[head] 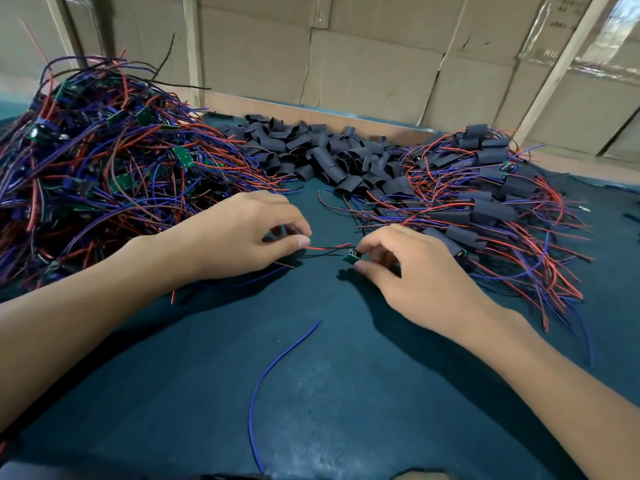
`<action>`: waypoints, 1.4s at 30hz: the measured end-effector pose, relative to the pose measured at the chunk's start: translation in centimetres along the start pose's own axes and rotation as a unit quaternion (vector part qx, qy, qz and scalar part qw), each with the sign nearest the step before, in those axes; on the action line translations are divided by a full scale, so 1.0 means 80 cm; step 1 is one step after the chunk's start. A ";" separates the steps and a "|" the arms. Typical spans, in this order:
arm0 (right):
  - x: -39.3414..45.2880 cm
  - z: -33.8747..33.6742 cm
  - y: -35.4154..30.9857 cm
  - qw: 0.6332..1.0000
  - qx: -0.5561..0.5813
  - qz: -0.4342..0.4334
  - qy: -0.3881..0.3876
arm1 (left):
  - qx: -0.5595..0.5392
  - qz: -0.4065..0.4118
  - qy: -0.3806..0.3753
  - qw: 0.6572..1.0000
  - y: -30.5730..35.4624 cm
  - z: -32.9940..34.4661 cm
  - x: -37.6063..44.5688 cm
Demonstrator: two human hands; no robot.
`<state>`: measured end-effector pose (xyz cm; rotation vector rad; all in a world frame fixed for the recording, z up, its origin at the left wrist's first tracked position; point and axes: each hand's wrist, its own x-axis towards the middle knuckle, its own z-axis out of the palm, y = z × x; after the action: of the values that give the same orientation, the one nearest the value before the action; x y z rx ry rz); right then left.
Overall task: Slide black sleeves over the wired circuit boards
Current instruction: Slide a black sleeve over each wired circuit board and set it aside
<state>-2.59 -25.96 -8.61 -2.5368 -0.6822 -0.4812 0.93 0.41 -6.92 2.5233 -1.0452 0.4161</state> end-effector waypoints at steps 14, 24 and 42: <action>-0.001 -0.013 -0.019 0.994 0.030 -0.072 0.081 | -0.117 0.055 0.207 0.970 0.044 -0.010 0.002; -0.002 -0.030 -0.004 0.998 -0.045 -0.040 -0.002 | -0.216 0.067 0.155 0.962 0.041 -0.020 0.026; 0.009 -0.023 -0.029 0.703 0.682 0.200 -0.028 | -0.055 -0.274 -0.022 0.960 -0.043 0.069 0.220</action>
<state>-3.64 -24.85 -5.99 -1.1584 -0.2474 0.2526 16.07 -10.55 -5.49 2.5861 -0.3336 0.1354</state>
